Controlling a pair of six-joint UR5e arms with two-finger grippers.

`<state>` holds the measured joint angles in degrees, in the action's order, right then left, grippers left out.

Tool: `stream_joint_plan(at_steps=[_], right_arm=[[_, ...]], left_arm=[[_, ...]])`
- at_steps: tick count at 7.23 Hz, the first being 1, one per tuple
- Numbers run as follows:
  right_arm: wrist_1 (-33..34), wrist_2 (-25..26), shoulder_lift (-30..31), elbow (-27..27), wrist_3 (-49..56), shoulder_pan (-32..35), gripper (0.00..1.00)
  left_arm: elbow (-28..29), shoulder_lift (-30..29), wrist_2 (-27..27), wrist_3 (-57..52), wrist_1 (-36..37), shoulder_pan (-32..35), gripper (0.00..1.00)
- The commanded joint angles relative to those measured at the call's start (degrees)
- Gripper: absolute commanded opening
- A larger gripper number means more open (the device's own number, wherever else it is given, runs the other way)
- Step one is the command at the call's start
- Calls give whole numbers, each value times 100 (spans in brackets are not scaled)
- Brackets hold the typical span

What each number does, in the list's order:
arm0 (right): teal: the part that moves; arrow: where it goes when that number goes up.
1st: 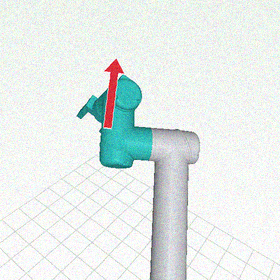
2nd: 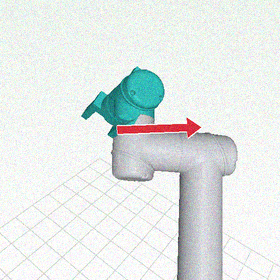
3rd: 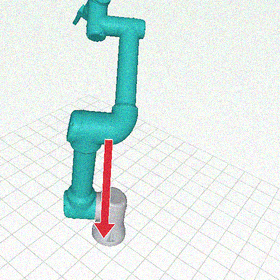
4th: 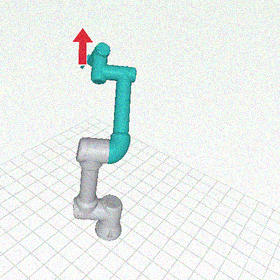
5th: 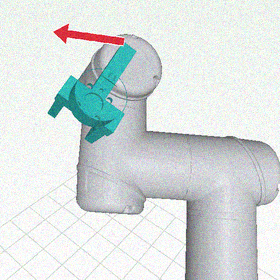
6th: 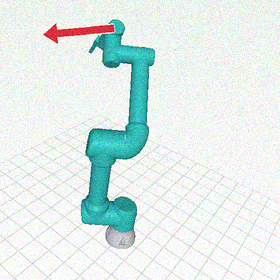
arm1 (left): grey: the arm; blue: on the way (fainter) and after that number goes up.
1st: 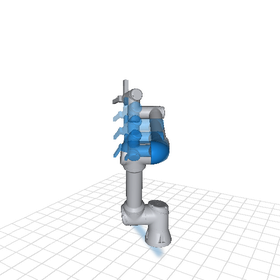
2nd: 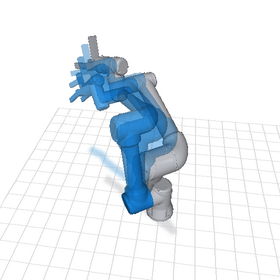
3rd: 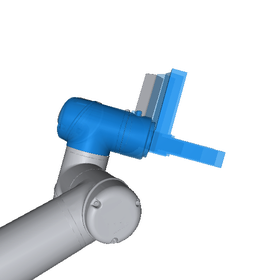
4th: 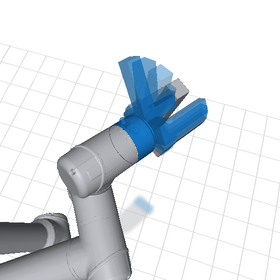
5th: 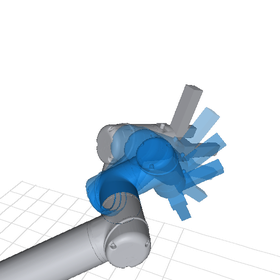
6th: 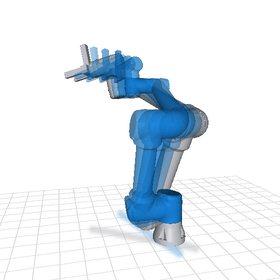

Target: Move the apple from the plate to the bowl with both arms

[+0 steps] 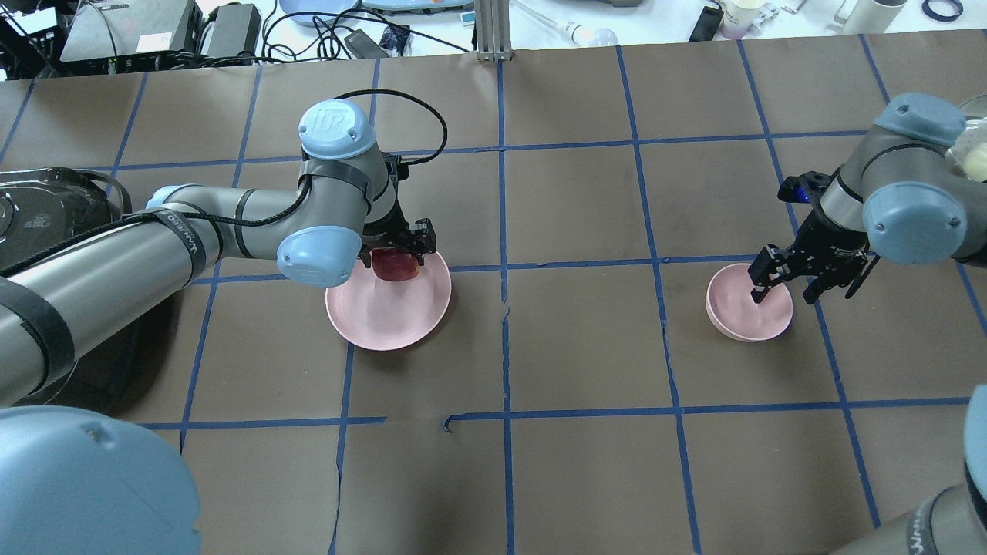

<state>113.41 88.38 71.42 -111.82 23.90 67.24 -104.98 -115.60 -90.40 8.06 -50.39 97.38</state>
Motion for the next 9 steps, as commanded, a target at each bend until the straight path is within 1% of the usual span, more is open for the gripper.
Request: stream_joint_plan(at_steps=[1,2,3,4,5,6,7,8,9], right_arm=[[-38,-5,12,20,1,8,4],[-82,-5,47,20,-25,8,0],[-109,-5,91,55,-60,60,0],[-274,-23,109,99,-69,122,0],[-754,-388,214,299,-287,218,0],[-1264,-879,293,475,-890,558,0],[-1260,-1119,285,460,-1365,1171,0],[-1243,-1165,259,416,-1788,1708,0],[-999,-1174,215,381,-1984,2078,0]], left_arm=[[-14,45,-48,-216,38,-8,54],[-5,142,-48,-339,38,-8,45],[56,195,-100,-758,55,-17,41],[82,256,-144,-728,56,-17,37],[100,361,-310,-719,3,-35,30],[118,467,-381,-727,-32,-61,30],[118,555,-373,-788,-84,-218,29],[118,660,-382,-815,-120,-359,27],[118,766,-382,-867,-181,-404,27]])
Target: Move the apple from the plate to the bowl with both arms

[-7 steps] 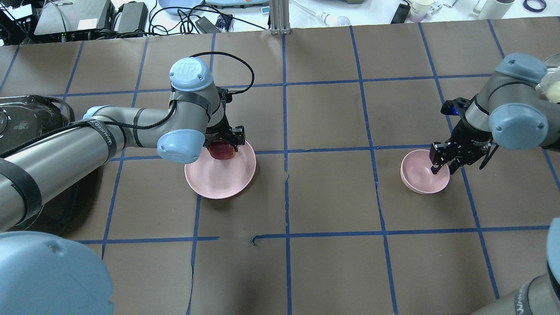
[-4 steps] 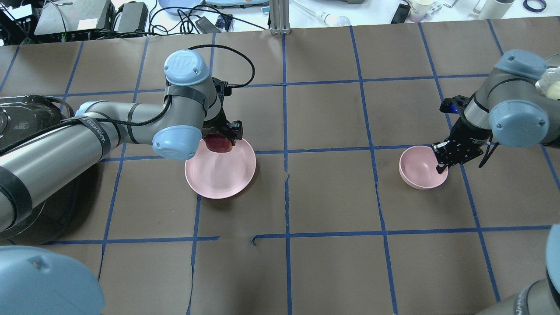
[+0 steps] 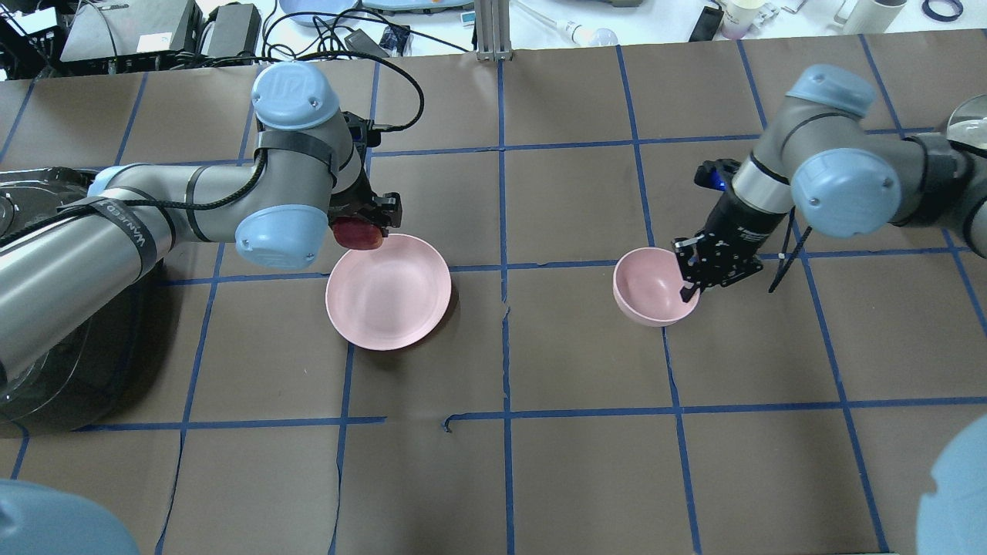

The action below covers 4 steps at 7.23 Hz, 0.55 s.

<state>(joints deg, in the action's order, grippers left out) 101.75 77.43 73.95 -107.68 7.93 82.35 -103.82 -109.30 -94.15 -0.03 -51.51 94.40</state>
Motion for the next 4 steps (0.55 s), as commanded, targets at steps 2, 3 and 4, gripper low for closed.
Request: stream_joint_plan(at_steps=[2,3,4], right_arm=[[722,-88,-73,-419,-450,685,0],[906,-62,-74,-551,-442,686,0],[1065,26,-74,-561,-433,686,2]], left_arm=[[11,294,-7,-50,-253,-71,26],[11,356,10,46,-332,69,26],[20,487,45,143,-333,305,25]])
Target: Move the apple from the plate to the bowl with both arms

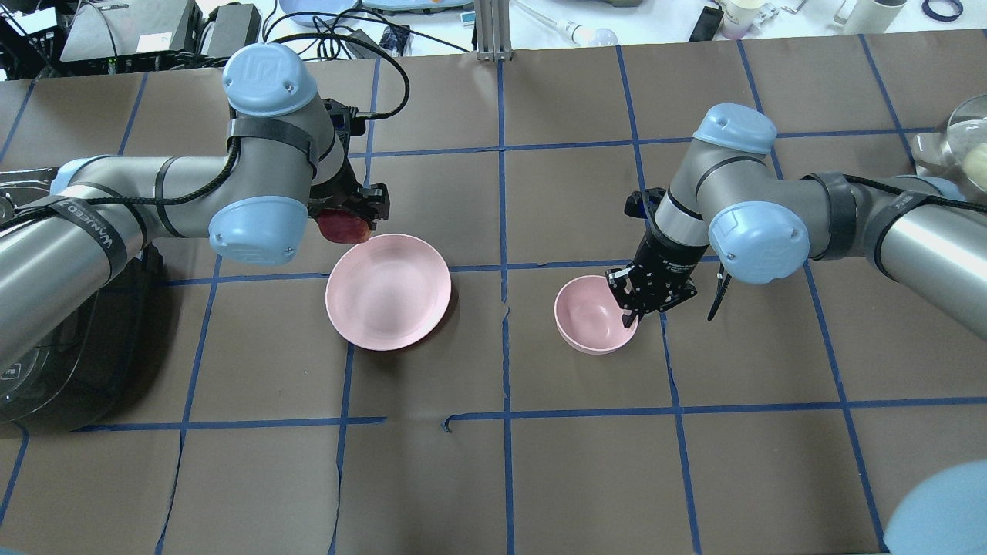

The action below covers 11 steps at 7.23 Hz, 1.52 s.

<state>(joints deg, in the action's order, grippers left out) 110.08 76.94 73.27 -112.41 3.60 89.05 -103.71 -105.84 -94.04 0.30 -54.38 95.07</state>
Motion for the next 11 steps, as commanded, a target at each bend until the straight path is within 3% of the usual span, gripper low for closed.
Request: stream_joint_plan(at_steps=[1,2,3,4,5,6,7,8,11], right_arm=[[286,92,3,-53,0,16,50],[390,110,12,43,-26,7,83],[374,128,65,209,-35,-2,100],[261,293,91,489,-26,-11,100],[-228,1078,239,936,-9,-63,100],[-929,1408,380,1427,0,-168,100],[-1301,1437,399,1789,78,-473,100],[-1601,1420,408,2054,175,-894,100],[-1595,1314,513,2241,545,-1188,100]], left_arm=[[9,212,52,154,-90,371,25],[9,257,78,363,-117,442,25],[18,344,104,400,-169,547,25],[26,449,96,487,-396,661,24],[26,494,96,888,-459,888,22],[18,433,105,1275,-451,1256,20],[26,337,174,1853,-372,1503,17],[122,240,671,2329,-346,1767,14],[622,-233,658,3595,-337,2682,11]])
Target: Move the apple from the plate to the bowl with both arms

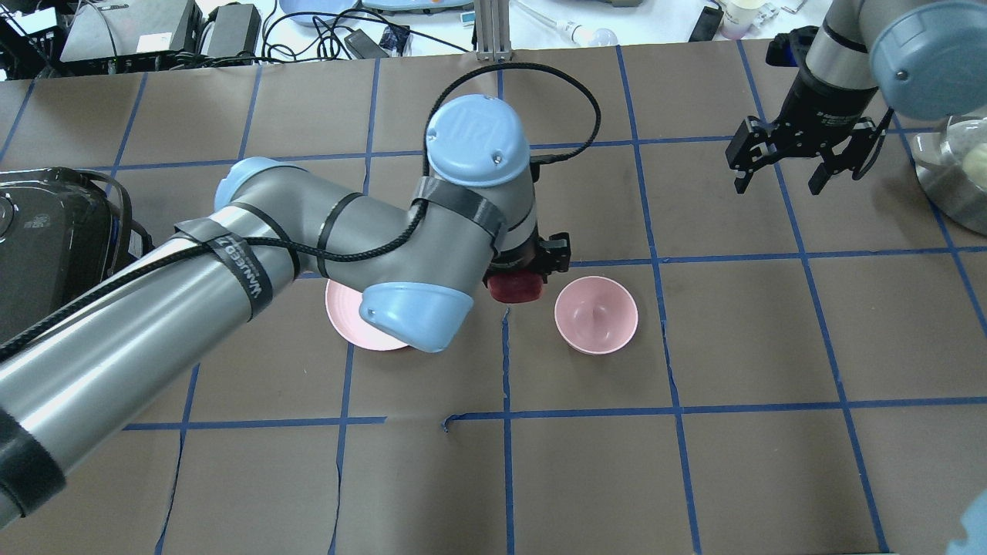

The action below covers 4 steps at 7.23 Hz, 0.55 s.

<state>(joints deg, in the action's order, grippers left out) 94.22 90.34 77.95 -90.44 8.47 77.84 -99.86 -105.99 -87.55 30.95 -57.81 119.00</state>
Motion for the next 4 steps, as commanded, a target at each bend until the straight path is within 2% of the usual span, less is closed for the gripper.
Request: stream_joint_plan(at_steps=[1,4], right_arm=[[-9,-25,45,44,67,-67,100],[-9,-43,45,17,59,-67,100]], left_arm=[[474,-508,2,752,16,403,9],[1064,-1334,-358,1158,16,764,9]])
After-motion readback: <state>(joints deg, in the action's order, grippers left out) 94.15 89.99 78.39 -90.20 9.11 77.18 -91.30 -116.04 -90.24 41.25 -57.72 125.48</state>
